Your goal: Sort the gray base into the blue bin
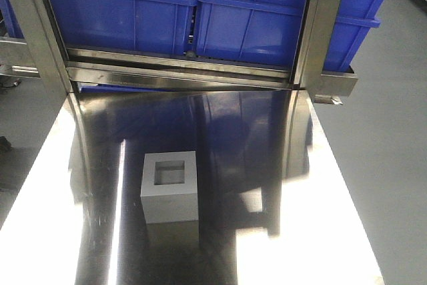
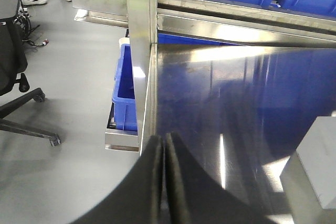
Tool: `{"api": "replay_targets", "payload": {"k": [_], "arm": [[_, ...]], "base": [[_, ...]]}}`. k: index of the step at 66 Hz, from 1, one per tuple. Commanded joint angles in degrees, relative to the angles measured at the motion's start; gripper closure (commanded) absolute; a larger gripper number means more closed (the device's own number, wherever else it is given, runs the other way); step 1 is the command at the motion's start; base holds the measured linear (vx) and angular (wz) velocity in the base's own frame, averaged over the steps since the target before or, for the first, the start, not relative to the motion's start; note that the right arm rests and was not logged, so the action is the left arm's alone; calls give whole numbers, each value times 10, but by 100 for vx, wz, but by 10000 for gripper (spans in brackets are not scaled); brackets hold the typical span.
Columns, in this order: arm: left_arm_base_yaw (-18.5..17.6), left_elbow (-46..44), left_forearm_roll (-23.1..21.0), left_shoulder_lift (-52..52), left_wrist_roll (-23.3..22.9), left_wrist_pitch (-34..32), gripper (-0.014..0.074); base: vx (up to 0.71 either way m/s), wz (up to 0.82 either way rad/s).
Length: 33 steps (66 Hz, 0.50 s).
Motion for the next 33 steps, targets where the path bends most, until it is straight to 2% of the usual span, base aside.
{"api": "replay_targets", "payload": {"k": [1,16,27,33], "arm": [[-3,-21,-2,5,-3,-31,572],[-3,-21,-2,5,4,-26,451],[-3,-21,-2,5,42,-6,321],[-3,-21,-2,5,46,-5,266]], "base": [[0,0],[0,0],[0,0],[0,0]]}}
